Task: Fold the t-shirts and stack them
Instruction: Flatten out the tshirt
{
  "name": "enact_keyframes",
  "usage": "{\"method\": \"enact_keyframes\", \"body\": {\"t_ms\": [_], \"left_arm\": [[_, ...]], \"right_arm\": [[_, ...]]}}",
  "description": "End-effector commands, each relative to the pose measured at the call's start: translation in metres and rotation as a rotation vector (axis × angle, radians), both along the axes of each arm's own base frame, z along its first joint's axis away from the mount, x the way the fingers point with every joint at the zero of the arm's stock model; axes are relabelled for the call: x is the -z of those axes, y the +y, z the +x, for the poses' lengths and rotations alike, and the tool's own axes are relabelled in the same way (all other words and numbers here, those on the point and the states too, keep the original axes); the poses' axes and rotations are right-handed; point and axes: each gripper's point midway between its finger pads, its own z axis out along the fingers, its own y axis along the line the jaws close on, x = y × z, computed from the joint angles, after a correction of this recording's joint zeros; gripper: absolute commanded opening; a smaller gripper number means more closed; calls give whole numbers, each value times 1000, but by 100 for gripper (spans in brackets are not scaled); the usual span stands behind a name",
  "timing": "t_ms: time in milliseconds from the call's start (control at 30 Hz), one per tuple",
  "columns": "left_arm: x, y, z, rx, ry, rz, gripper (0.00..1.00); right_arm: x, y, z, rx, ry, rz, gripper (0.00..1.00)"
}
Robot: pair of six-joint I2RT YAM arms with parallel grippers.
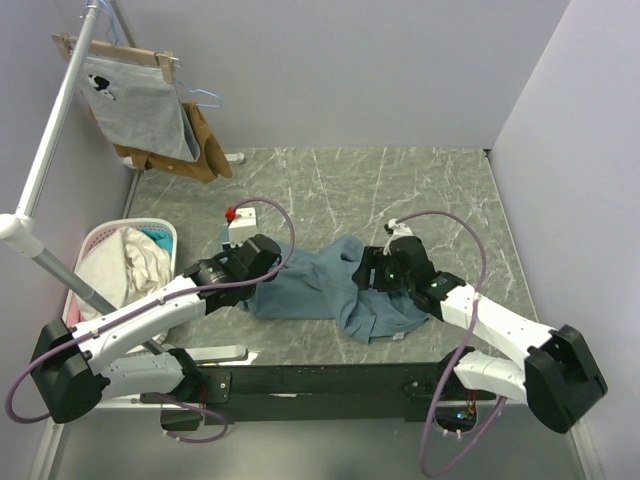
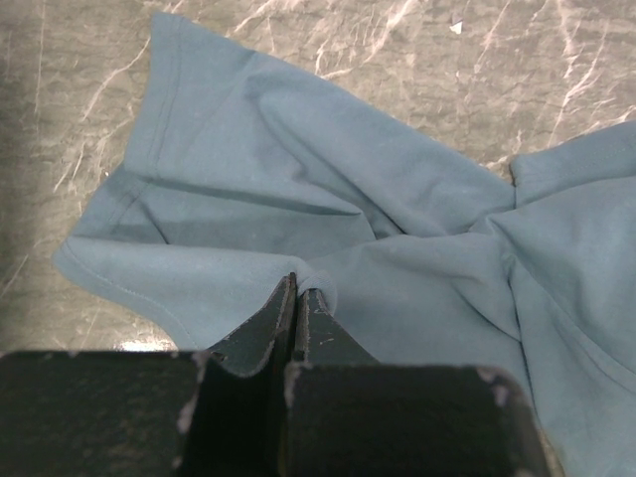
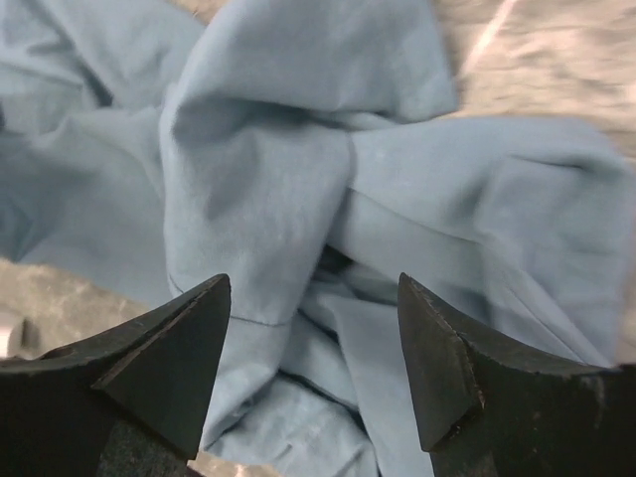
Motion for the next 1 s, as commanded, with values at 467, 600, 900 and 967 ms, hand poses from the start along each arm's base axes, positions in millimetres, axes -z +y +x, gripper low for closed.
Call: {"method": "enact_keyframes", "body": {"t_ms": [467, 600, 900, 967], "left_arm": [[9, 6, 2, -1, 1, -8, 2], [8, 8, 3, -5, 1, -9, 1], [15, -2, 7, 20, 18, -38, 1], [14, -4, 7, 23, 21, -40, 1]], "right_arm": [[-20, 54, -15, -284, -15, 220, 0], [-68, 22, -10, -181, -176, 147, 0], [-91, 66, -100, -560, -57, 344, 0], [-70, 85, -115, -632, 11, 336, 0]]}}
